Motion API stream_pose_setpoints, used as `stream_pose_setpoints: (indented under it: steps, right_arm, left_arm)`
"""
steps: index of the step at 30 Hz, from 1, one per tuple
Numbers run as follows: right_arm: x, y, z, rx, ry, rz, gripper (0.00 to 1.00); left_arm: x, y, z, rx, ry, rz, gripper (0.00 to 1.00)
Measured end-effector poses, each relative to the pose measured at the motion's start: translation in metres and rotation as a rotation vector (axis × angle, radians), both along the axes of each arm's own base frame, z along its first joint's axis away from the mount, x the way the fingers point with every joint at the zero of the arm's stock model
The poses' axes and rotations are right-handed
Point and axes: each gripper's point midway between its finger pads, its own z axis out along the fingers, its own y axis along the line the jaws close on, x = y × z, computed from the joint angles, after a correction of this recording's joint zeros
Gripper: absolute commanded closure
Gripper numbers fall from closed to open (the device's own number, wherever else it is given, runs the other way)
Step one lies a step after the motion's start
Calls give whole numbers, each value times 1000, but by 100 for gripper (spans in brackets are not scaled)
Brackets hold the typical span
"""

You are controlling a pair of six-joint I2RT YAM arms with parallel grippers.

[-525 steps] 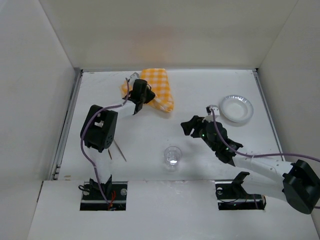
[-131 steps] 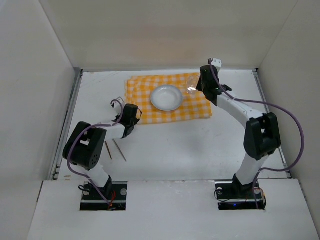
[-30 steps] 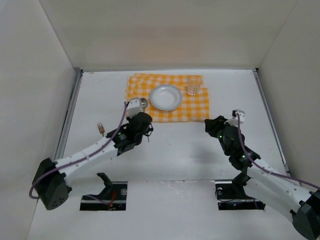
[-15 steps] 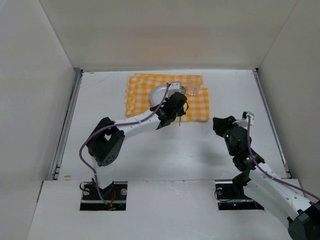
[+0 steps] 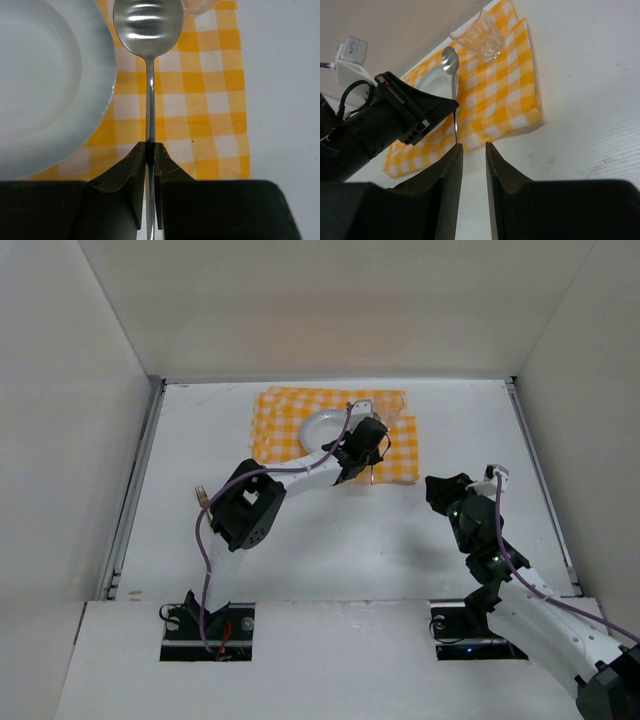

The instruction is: Set the dinner table for one person

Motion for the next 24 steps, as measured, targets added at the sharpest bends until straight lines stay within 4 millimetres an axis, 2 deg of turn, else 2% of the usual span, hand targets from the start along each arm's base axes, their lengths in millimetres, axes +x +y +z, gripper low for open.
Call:
stream_pose_setpoints:
  steps: [11, 24]
  right_arm:
    - [0, 1, 0, 0, 0, 3, 68]
    - [0, 1, 0, 0, 1, 4, 66]
  left_arm:
    - [22, -10, -17, -14, 16, 26, 99]
    - [37, -6, -37, -12, 46, 66, 96]
